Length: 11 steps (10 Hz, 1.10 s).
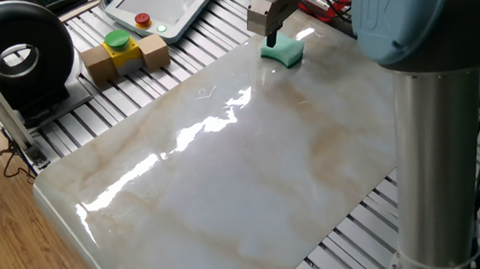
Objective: Clean the tabletop with a sponge
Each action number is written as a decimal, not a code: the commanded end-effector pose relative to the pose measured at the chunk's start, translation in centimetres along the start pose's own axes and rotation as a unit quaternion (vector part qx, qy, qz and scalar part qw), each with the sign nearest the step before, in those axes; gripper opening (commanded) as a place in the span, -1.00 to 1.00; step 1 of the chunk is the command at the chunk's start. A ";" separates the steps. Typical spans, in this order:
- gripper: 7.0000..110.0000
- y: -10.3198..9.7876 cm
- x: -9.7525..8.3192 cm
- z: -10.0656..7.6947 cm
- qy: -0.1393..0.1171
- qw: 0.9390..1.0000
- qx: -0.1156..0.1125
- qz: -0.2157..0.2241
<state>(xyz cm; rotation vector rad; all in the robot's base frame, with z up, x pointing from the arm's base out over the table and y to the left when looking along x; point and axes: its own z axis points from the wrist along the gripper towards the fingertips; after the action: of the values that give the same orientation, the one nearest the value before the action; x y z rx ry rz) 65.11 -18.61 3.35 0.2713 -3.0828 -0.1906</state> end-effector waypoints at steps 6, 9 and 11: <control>-1.00 -3.0 -1.0 -0.4 -0.020 0.998 0.058 -0.025; -1.00 -3.6 -0.8 -0.8 -0.024 0.997 0.066 -0.020; -1.00 -4.2 -0.2 -0.3 -0.021 0.998 0.061 -0.017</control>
<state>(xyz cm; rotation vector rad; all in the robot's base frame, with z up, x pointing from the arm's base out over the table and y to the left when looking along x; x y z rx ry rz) 66.23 -22.11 3.26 0.3445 -3.1303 0.0035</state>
